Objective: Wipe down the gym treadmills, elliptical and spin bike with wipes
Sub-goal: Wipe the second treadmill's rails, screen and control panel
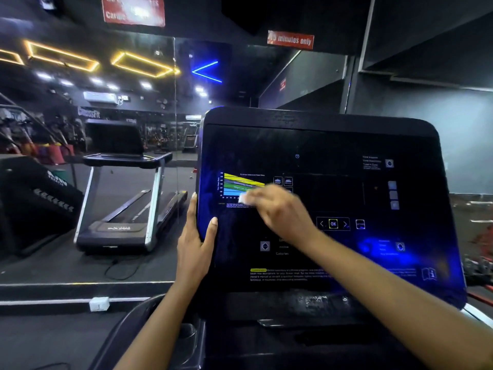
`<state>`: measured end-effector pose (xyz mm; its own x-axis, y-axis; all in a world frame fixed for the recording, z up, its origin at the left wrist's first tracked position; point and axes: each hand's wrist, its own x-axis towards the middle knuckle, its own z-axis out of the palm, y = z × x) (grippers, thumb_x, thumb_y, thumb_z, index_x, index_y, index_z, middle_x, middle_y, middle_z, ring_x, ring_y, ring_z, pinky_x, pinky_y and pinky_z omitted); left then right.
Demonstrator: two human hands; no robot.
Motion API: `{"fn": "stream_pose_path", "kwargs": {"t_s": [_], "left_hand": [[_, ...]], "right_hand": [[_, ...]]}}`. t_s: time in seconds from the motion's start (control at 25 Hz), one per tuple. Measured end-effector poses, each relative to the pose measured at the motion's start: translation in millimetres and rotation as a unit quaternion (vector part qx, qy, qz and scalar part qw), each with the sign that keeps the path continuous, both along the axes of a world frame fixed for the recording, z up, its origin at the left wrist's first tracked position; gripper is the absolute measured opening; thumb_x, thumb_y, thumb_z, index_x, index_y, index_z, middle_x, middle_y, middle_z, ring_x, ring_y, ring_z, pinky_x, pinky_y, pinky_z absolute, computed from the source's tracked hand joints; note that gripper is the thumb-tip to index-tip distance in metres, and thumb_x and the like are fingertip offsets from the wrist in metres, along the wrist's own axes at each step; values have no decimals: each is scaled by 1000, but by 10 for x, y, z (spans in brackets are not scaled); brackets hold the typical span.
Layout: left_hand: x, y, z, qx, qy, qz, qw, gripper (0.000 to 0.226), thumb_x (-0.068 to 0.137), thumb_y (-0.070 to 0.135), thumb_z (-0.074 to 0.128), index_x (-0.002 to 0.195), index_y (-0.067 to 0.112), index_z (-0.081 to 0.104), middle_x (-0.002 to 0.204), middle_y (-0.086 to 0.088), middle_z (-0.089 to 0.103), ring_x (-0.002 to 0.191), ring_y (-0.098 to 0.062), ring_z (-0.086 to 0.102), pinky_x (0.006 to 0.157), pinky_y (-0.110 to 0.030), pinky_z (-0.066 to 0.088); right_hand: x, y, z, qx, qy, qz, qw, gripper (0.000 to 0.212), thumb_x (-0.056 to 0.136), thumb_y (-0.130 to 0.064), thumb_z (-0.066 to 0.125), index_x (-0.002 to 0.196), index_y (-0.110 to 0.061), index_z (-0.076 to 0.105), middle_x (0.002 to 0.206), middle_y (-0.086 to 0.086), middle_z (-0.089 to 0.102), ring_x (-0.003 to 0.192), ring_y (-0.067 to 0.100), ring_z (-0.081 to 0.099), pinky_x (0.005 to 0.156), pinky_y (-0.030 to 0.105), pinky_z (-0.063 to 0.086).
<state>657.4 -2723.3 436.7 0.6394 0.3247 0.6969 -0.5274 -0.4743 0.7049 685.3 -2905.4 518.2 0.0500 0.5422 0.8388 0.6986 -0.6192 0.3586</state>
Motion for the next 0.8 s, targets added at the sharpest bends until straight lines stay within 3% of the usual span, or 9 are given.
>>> {"fn": "stream_pose_path", "kwargs": {"t_s": [0.08, 0.16, 0.28, 0.52, 0.68, 0.8], "left_hand": [[8, 8, -8, -9, -7, -12, 1000, 62, 94, 40, 49, 150, 35, 21, 135, 47, 19, 121, 30, 21, 94, 8, 14], [4, 7, -2, -12, -10, -18, 1000, 63, 90, 43, 45, 149, 35, 22, 135, 46, 20, 119, 34, 19, 94, 8, 13], [25, 11, -15, -15, -20, -24, 999, 64, 90, 48, 43, 149, 33, 23, 138, 42, 21, 122, 32, 19, 96, 7, 14], [44, 27, 1, -14, -22, -43, 999, 64, 88, 61, 29, 146, 36, 19, 136, 45, 18, 122, 31, 17, 97, 6, 13], [-24, 57, -33, -37, 0, -91, 995, 75, 79, 83, 22, 143, 44, 19, 128, 54, 24, 114, 33, 30, 92, 5, 24], [-113, 61, -93, -49, 13, -121, 991, 83, 73, 90, 20, 142, 43, 17, 127, 60, 20, 118, 33, 24, 94, 6, 21]], "right_hand": [[204, 93, 460, 52, -29, -12, 998, 26, 76, 0, 57, 93, -10, 73, 91, 6, 71, 78, 26, 66, 59, 33, 57], [400, 268, 850, 75, -38, -32, 996, 22, 74, 0, 59, 88, -8, 74, 85, 8, 70, 71, 29, 64, 52, 37, 56], [522, 512, 1002, 77, -39, -45, 995, 32, 81, -14, 44, 83, -7, 74, 78, 7, 69, 64, 30, 62, 43, 38, 52], [181, 625, 175, -52, -48, -2, 997, 29, 90, -13, 43, 92, -9, 71, 91, 4, 69, 74, 23, 60, 45, 31, 51], [-162, 565, -547, -116, -28, 8, 993, 23, 92, -10, 46, 82, -8, 67, 92, 4, 66, 76, 20, 57, 45, 32, 47], [-341, 467, -812, -149, 3, 42, 988, 22, 93, -13, 48, 90, -9, 70, 96, 2, 67, 81, 19, 59, 52, 29, 50]]}}
